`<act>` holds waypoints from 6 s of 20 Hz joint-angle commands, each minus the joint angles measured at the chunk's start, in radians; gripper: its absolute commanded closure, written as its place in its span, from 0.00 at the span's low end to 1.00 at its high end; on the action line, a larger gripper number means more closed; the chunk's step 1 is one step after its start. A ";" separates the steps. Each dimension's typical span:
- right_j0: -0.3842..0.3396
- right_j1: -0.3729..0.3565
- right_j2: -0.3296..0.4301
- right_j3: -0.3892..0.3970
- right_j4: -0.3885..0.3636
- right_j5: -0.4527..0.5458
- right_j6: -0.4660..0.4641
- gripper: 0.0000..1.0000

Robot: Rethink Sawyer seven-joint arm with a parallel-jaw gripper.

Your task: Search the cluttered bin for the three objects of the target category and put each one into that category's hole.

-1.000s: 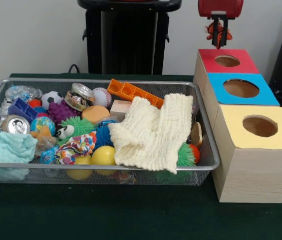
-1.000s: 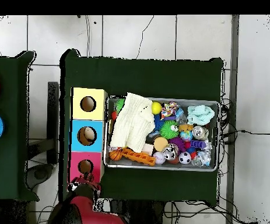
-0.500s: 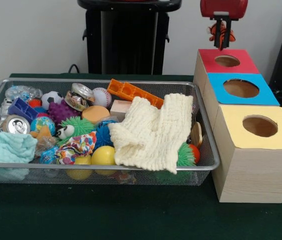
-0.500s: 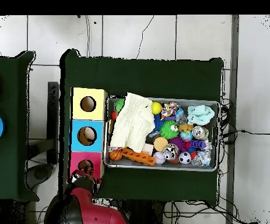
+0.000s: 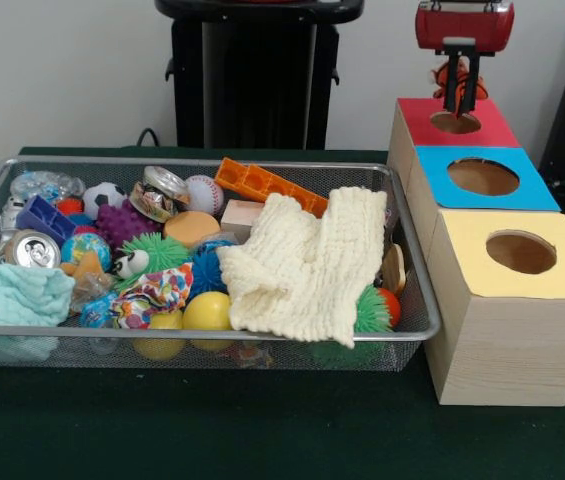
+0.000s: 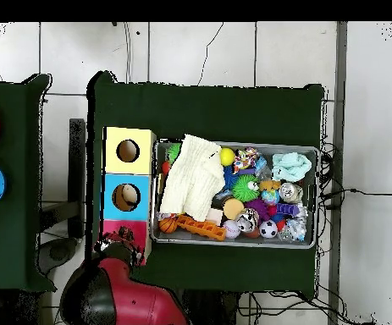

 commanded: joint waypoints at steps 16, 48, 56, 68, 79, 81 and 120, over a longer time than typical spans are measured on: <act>-0.056 0.284 0.014 -0.172 -0.092 -0.202 0.176 1.00; 0.107 0.227 -0.044 -0.023 -0.044 -0.252 0.274 1.00; 0.088 0.225 -0.030 0.003 -0.072 -0.269 0.291 1.00; 0.072 0.232 -0.019 0.036 -0.104 -0.295 0.296 1.00; 0.085 0.240 -0.007 0.083 -0.108 -0.349 0.320 1.00; 0.098 0.233 -0.010 0.092 -0.095 -0.346 0.319 1.00; 0.327 0.282 0.024 0.029 0.225 -0.352 0.385 1.00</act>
